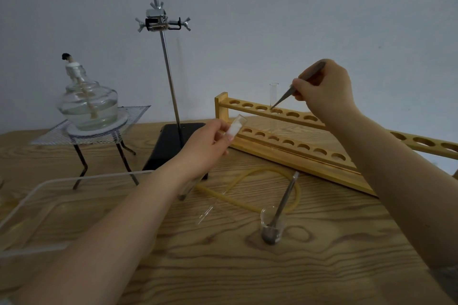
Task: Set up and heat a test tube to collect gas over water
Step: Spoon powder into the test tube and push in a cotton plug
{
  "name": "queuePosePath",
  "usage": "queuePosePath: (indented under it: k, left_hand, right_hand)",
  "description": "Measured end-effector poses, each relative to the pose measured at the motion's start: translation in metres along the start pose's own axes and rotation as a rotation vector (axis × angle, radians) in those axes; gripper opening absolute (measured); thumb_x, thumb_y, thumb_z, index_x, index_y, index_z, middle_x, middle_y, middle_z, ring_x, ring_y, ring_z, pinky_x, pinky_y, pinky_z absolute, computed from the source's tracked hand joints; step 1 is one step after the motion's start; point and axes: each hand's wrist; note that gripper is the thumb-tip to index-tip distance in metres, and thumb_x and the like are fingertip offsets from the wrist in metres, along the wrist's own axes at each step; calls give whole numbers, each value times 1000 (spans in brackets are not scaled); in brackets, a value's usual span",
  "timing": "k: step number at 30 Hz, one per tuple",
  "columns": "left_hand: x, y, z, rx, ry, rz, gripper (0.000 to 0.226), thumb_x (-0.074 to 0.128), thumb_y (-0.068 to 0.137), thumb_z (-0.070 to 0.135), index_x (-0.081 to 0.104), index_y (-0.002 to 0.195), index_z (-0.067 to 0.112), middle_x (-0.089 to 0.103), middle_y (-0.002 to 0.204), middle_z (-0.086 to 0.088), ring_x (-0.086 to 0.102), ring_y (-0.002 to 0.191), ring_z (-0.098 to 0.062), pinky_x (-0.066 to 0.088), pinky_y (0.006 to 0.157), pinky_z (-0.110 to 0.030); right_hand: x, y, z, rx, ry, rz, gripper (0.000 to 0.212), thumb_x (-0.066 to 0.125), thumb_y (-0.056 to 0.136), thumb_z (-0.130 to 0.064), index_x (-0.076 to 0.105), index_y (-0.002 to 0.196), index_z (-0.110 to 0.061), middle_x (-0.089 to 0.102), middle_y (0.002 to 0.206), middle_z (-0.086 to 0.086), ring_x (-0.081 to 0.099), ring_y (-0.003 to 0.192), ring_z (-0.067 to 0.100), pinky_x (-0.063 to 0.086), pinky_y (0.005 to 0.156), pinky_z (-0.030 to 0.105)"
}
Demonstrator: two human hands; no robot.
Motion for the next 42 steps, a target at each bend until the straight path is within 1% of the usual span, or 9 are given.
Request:
queuePosePath:
  k: [2, 6, 14, 22, 27, 32, 35, 40, 42]
  left_hand:
    - [2, 3, 2, 2, -4, 0, 23, 46, 97, 27, 48, 120, 25, 59, 95, 6, 60, 85, -6, 43, 65, -19]
    - [7, 4, 3, 6, -14, -5, 17, 46, 97, 27, 48, 113, 30, 60, 98, 4, 60, 85, -6, 43, 63, -19]
    - [12, 4, 4, 6, -2, -18, 25, 46, 97, 27, 48, 122, 25, 59, 95, 6, 58, 82, -4, 39, 62, -16]
    - [15, 5, 4, 11, 6, -24, 27, 46, 97, 27, 47, 124, 24, 58, 95, 8, 59, 84, -5, 42, 64, -16]
    - [14, 4, 5, 17, -6, -21, 24, 45, 97, 29, 48, 121, 24, 60, 95, 5, 61, 86, -8, 49, 74, -24]
    - [11, 4, 3, 8, 3, -18, 27, 45, 97, 29, 48, 124, 23, 60, 97, 5, 60, 85, -5, 45, 67, -19]
    - [9, 4, 3, 6, 1, -16, 29, 45, 97, 29, 47, 125, 22, 61, 96, 4, 60, 86, -6, 43, 65, -19]
    - [5, 1, 1, 4, 2, -5, 31, 45, 97, 28, 46, 127, 22, 60, 93, 6, 60, 85, -6, 44, 66, -19]
    - [2, 0, 1, 5, 4, 2, 31, 45, 97, 28, 46, 127, 21, 60, 94, 7, 60, 85, -5, 45, 69, -19]
  right_hand:
    - [-3, 3, 3, -58, -128, 7, 9, 64, 88, -13, 55, 86, -18, 66, 92, 5, 66, 87, 21, 56, 79, 35]
    - [-4, 4, 10, -114, -309, -7, 9, 61, 90, -13, 59, 98, -10, 59, 86, 0, 55, 74, 12, 44, 65, 22]
    - [-2, 3, 15, -150, -418, -21, 15, 60, 91, -16, 57, 104, -10, 60, 94, 5, 57, 86, 21, 52, 74, 35]
    - [-3, 8, 22, -107, -440, -99, 13, 61, 90, -13, 57, 101, -9, 58, 93, 4, 55, 86, 19, 49, 73, 32]
    - [7, 5, 37, -66, -452, -198, 12, 63, 89, -13, 60, 101, -10, 59, 94, 3, 54, 84, 16, 44, 71, 27]
    - [18, 11, 48, -39, -601, -170, 28, 61, 90, -29, 59, 112, -11, 61, 104, 9, 49, 108, 26, 48, 81, 39]
    - [22, 15, 48, -13, -656, -180, 27, 61, 90, -30, 56, 109, -11, 60, 101, 10, 48, 107, 28, 49, 83, 43]
    - [27, 13, 47, 11, -615, -155, 37, 65, 87, -29, 52, 119, -15, 63, 106, 9, 47, 110, 26, 42, 77, 37]
    - [27, 9, 46, 8, -587, -138, 42, 66, 87, -31, 49, 122, -16, 63, 109, 8, 46, 112, 26, 41, 80, 37]
Point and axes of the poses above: each hand's wrist, its own y-axis towards the middle knuckle, its own x-axis out of the palm, z = x × y
